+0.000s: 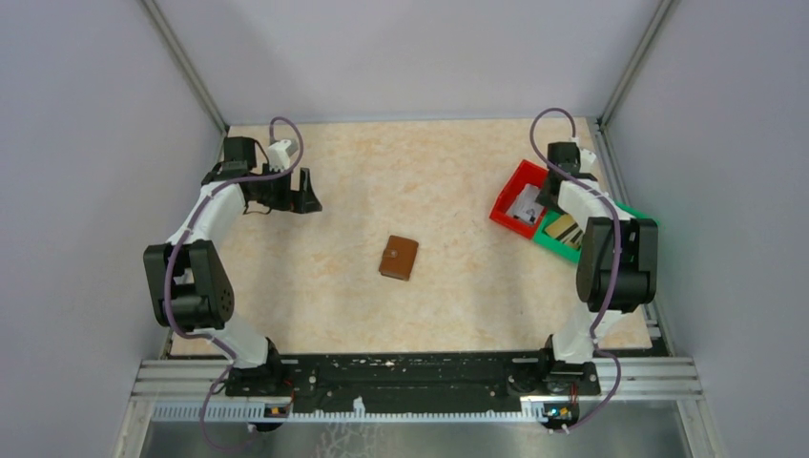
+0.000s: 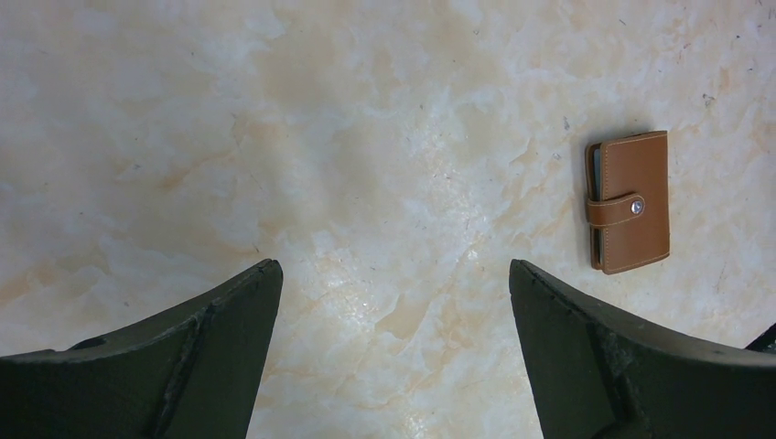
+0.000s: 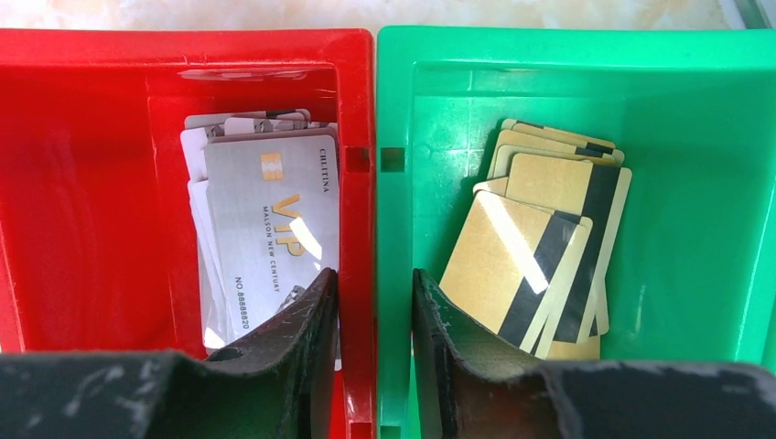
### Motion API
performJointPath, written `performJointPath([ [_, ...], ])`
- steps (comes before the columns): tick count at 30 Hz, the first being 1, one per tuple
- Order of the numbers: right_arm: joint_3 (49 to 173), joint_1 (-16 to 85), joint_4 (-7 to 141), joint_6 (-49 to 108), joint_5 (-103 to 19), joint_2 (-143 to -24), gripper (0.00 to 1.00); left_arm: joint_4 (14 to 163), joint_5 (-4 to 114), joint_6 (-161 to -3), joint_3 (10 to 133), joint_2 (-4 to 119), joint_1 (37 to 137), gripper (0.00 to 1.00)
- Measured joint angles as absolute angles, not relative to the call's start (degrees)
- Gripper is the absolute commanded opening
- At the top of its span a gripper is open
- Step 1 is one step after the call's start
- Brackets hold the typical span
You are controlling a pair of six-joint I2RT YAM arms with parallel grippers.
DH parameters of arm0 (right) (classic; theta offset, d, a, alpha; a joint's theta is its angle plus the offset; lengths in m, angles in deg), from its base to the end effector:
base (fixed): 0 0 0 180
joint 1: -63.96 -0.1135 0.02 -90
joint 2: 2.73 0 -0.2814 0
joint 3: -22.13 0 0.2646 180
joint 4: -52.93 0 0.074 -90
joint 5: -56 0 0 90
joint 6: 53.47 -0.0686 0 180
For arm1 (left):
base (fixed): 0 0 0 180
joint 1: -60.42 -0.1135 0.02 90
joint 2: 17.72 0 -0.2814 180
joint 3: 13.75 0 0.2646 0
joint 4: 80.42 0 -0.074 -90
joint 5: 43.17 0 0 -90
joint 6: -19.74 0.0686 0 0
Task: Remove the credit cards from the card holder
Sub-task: Move the storage box to the center of the board.
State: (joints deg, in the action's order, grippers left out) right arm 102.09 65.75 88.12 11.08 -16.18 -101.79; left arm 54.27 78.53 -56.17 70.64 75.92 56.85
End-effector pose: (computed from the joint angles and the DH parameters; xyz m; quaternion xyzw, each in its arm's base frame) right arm 0.3948 -0.0333 0.1917 0.2676 0.9027 -0.0822 0.3267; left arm 0.3773 -0.0126 0.2440 0.1668 0.9049 -0.2121 0.3293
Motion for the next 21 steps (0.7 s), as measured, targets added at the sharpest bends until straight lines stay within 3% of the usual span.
performJointPath([
  [9,103.6,61.7,88.6,12.4,-19.1,-102.6,0.03,54.3,79.3,-56.5,70.6,75.9,56.8,0.99],
  [21,117.9,49.9,90.6,8.2,-21.1,-113.5,0.01,54.1,80.3,-56.5,69.6,74.7,56.8,0.99],
])
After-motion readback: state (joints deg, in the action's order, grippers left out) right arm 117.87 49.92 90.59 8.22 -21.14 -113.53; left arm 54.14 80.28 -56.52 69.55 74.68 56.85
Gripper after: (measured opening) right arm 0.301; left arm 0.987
